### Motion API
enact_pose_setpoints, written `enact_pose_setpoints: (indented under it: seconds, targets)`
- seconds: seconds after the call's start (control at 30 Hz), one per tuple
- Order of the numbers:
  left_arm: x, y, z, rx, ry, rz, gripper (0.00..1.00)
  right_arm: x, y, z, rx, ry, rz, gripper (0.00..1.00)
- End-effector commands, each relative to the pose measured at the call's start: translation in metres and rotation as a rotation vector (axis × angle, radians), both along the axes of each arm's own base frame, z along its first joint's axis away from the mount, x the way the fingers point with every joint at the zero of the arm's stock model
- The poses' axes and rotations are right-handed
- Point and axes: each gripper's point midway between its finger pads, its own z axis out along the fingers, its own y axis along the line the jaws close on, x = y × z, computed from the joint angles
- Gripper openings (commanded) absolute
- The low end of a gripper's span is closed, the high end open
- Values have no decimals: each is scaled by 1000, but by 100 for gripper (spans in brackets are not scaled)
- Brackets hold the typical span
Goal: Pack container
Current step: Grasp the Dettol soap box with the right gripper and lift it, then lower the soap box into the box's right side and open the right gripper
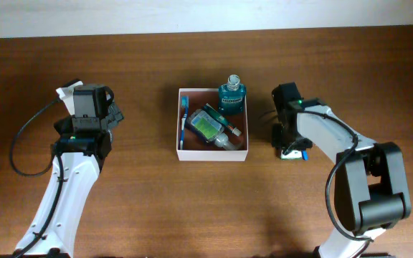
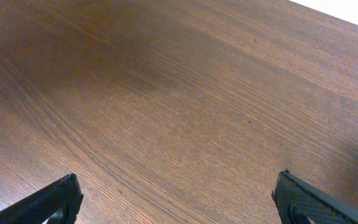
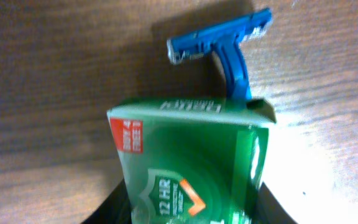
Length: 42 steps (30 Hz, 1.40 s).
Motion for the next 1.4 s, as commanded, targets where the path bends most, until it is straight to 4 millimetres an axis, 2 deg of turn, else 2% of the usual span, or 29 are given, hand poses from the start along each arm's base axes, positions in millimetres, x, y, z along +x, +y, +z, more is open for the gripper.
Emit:
enact_pose_setpoints:
  seconds: [0.0, 0.13, 0.2, 0.27, 0.33, 0.37, 0.4, 0.57, 0.7, 1.03, 1.1, 1.2, 1.37]
  targets:
    - [-1, 4, 8, 17, -13, 6, 99, 26, 7, 37, 18, -55, 0, 17]
    - [-1, 4, 8, 17, -13, 6, 99, 44, 17, 97, 35, -120, 16, 17]
    - [-1, 4, 8, 17, -13, 6, 100, 50, 31, 122, 60, -151, 43, 17]
    - [-1, 4, 8, 17, -13, 6, 99, 54, 54, 143, 116, -180, 85, 17]
    - [-1, 4, 8, 17, -13, 6, 100, 54, 83, 154, 173, -201, 140, 17]
    - [-1, 4, 8, 17, -13, 6, 99, 51, 109, 157, 201, -214, 199, 17]
    - [-1, 4, 8, 17, -13, 6, 100, 50, 115, 157, 204, -217, 215, 17]
    - [-1, 4, 8, 17, -13, 6, 99, 36, 181, 160, 240, -257, 369, 17]
    - [-1, 4, 8, 17, -13, 6, 99, 38, 211, 159, 261, -303, 420, 18]
    - [-1, 4, 8, 17, -13, 6, 99, 50, 220, 106, 230, -229, 366, 18]
    - [-1, 4, 8, 17, -13, 6, 100, 51, 221, 102, 229, -226, 362, 18]
    - [-1, 4, 8, 17, -13, 6, 99, 51, 221, 101, 228, -222, 363, 38]
    - [-1, 4, 8, 17, -13, 6, 100, 42, 214, 103, 211, -191, 373, 46]
